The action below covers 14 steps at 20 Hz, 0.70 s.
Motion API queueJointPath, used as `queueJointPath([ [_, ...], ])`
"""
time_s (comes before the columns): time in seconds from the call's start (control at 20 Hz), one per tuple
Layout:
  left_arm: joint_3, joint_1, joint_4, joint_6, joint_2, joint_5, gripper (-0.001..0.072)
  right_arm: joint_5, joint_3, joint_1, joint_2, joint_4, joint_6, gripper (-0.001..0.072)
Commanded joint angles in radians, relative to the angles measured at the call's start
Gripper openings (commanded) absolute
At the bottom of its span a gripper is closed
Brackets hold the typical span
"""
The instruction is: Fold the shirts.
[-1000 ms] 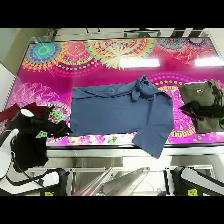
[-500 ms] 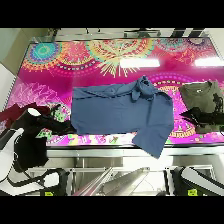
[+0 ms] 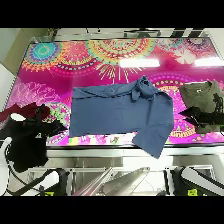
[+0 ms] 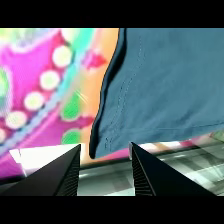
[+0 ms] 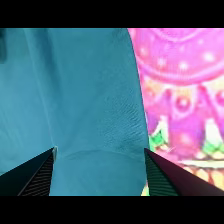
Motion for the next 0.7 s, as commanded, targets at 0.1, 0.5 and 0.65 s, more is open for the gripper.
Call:
queueJointPath([
  [0.1, -0.021, -0.076, -0.033, 0.033, -0.085, 0.067, 0.0340, 0.009, -0.001, 0.000, 0.000, 0.000, 0.003, 0.0622],
  [0.5, -0.021, -0.114, -0.053, 0.021, -0.161, 0.060, 0.0673, 0.019, -0.001, 0.000, 0.000, 0.000, 0.008, 0.0621],
  [0.65, -0.003, -0.114, -0.063, 0.027, -0.161, 0.051, 0.0259, 0.019, -0.001, 0.000, 0.000, 0.002, 0.008, 0.0621],
])
